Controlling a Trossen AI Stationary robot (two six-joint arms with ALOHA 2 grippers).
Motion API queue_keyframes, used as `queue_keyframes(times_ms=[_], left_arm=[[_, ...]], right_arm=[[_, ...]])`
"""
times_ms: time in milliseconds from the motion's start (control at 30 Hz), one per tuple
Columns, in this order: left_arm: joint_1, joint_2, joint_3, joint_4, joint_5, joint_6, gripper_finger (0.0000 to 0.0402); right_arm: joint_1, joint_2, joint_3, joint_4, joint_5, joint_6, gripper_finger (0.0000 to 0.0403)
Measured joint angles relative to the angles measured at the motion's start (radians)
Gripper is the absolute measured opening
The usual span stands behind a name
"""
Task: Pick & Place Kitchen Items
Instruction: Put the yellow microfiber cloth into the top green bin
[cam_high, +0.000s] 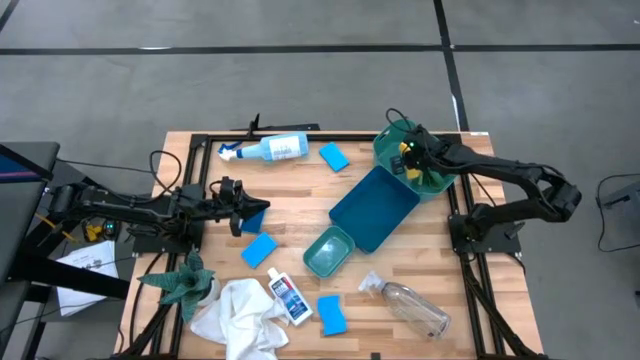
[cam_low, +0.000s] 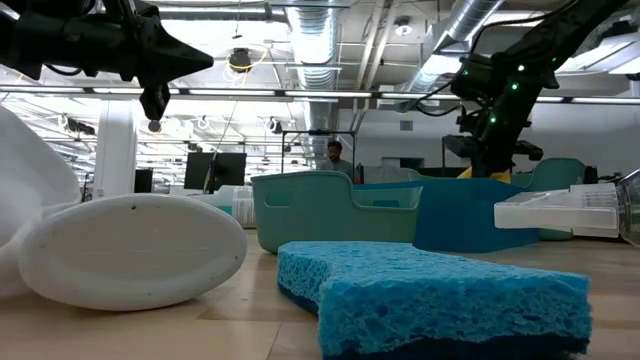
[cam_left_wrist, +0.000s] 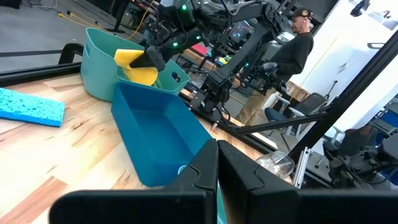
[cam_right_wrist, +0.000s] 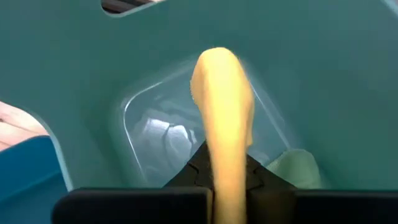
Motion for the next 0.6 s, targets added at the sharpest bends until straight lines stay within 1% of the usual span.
queue_keyframes(times_ms=[100,367,600], left_arm=[[0.0,0.0,0.0,0.0,0.0,-0.003,0.0002],[0.0,0.0,0.0,0.0,0.0,-0.003,0.0003],[0.0,0.0,0.0,0.0,0.0,-0.003,0.0002]], right_arm=[[0.0,0.01,0.0,0.004,0.0,0.01,0.0001],[-0.026,0.011,0.0,-0.02,0.0,0.124,0.0001],[-0.027,0.011,0.0,-0.024,-0.002,0.135,0.0002]])
